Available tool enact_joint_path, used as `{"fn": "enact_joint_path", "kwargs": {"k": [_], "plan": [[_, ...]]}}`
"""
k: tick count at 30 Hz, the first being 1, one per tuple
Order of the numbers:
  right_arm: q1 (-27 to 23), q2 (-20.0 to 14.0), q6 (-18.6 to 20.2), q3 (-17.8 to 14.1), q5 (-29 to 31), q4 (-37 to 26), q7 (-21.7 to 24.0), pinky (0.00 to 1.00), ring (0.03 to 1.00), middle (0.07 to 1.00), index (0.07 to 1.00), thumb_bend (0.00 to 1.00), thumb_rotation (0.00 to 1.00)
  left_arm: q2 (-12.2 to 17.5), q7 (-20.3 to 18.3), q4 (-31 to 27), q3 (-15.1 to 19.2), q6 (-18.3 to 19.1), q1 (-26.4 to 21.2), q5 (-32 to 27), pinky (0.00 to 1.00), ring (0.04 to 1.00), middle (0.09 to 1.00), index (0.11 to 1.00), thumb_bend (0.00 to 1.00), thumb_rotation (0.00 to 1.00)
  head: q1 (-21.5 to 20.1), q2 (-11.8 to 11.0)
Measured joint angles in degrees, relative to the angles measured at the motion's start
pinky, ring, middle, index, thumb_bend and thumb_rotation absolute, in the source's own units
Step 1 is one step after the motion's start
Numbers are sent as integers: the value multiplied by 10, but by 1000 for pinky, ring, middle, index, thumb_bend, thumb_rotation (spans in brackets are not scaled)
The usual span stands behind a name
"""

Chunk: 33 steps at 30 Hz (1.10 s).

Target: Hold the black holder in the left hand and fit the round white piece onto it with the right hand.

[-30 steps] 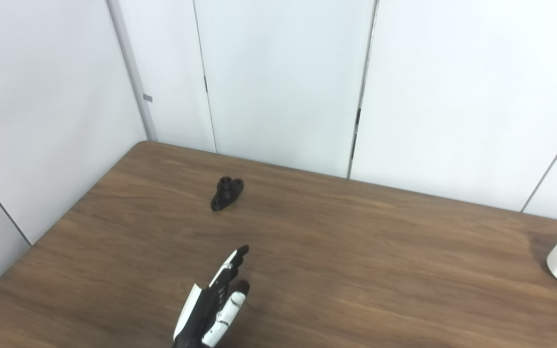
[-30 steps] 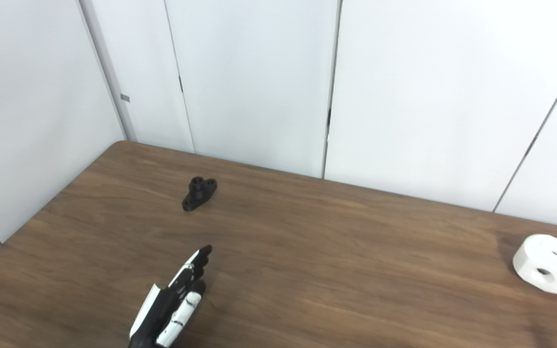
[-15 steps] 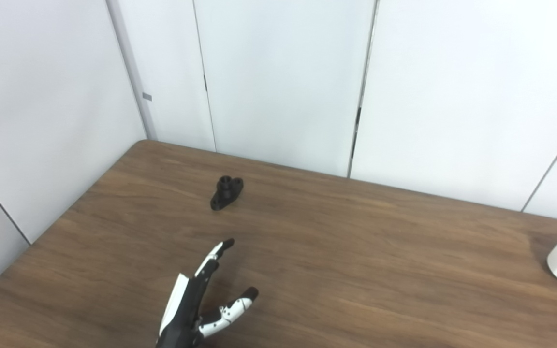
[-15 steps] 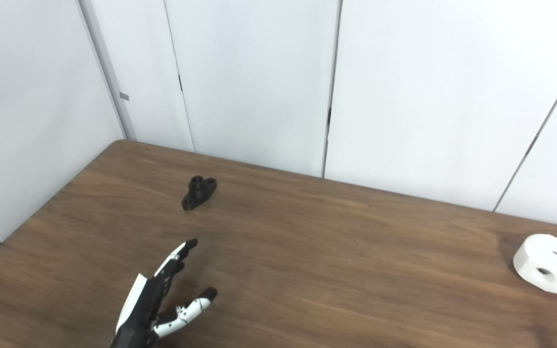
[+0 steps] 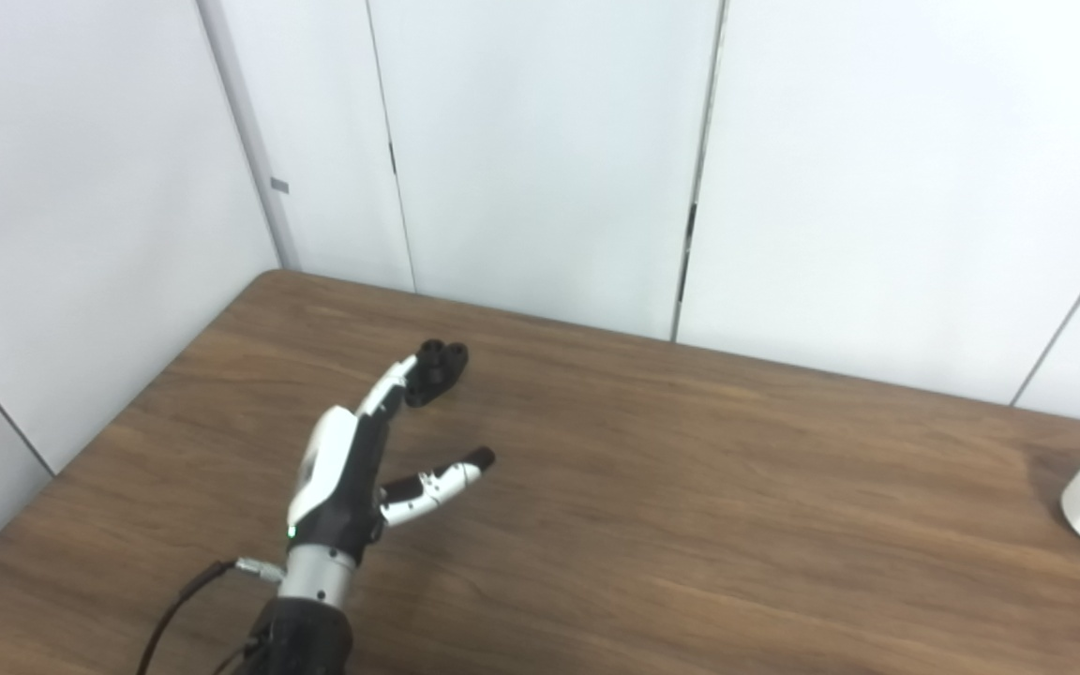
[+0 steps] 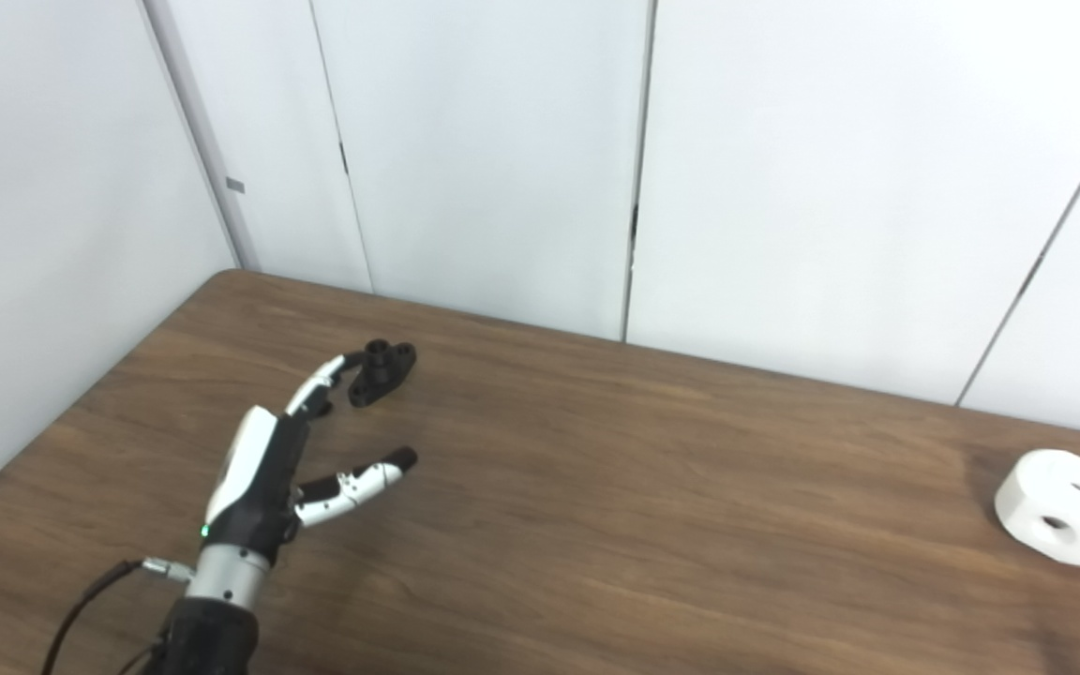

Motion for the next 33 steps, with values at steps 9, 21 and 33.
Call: {"fn": "enact_joint_path", "kwargs": {"k": [9,21,33], "plan": [[-3,0,-9,4,-2,3,-1,1000,1000,997,1000,737,885,32,-14,66,14,46,-79,13,924,973,943,894,803,337,-4,2],[-2,0,-24,7,-18,5,-4,1000,1000,989,1000,690,947,84,-11,195,3,66,-152,37,950,971,927,873,851,378,-3,2],[5,4,-23,7,-16,-2,-11,1000,1000,991,1000,667,956,113,3,308,-35,71,-183,70,977,959,926,866,856,411,-4,6]]}}
